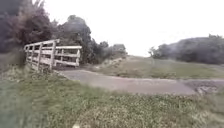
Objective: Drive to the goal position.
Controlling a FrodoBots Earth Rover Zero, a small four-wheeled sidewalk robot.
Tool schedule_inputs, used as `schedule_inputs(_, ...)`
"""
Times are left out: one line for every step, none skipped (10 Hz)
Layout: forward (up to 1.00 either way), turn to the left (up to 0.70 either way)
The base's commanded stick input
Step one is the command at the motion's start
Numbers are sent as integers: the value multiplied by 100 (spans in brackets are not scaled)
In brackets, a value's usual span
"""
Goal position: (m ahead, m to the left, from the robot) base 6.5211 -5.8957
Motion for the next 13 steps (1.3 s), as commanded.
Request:
schedule_inputs(70,0)
schedule_inputs(70,0)
schedule_inputs(70,-6)
schedule_inputs(70,-14)
schedule_inputs(70,-30)
schedule_inputs(70,-27)
schedule_inputs(70,0)
schedule_inputs(70,0)
schedule_inputs(70,0)
schedule_inputs(70,0)
schedule_inputs(70,0)
schedule_inputs(70,0)
schedule_inputs(70,0)
